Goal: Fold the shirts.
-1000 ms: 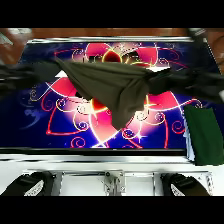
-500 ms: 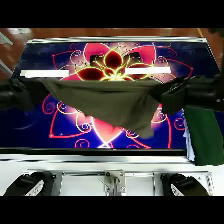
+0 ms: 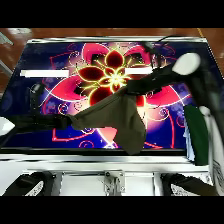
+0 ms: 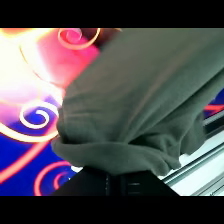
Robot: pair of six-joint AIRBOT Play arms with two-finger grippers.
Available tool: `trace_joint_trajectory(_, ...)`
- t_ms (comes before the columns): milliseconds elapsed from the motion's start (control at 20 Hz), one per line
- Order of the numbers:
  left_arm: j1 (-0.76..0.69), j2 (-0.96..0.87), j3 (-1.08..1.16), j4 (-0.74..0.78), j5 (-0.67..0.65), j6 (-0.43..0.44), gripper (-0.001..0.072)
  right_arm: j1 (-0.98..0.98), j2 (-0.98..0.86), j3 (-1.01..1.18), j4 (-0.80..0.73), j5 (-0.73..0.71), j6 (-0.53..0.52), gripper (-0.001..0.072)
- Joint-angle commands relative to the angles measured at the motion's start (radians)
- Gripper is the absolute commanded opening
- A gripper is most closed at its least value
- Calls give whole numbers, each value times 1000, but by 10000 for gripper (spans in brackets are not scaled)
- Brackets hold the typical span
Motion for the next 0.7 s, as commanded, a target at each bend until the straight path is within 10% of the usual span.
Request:
trace_joint_trajectory(0, -10, 1, -127, -27, 29, -78, 38, 0, -190, 1, 50, 13, 63, 587)
trace_joint_trajectory(50, -10, 1, -128, -28, 30, -78, 39, 0, -204, 1, 39, 29, 62, 686)
trace_joint_trajectory(400, -10, 2, -127, -30, 34, -77, 39, -168, -178, -3, -312, 288, 45, 684)
trace_joint_trajectory(650, -10, 2, -127, -30, 34, -77, 39, -359, -178, -219, -71, 238, 35, 683)
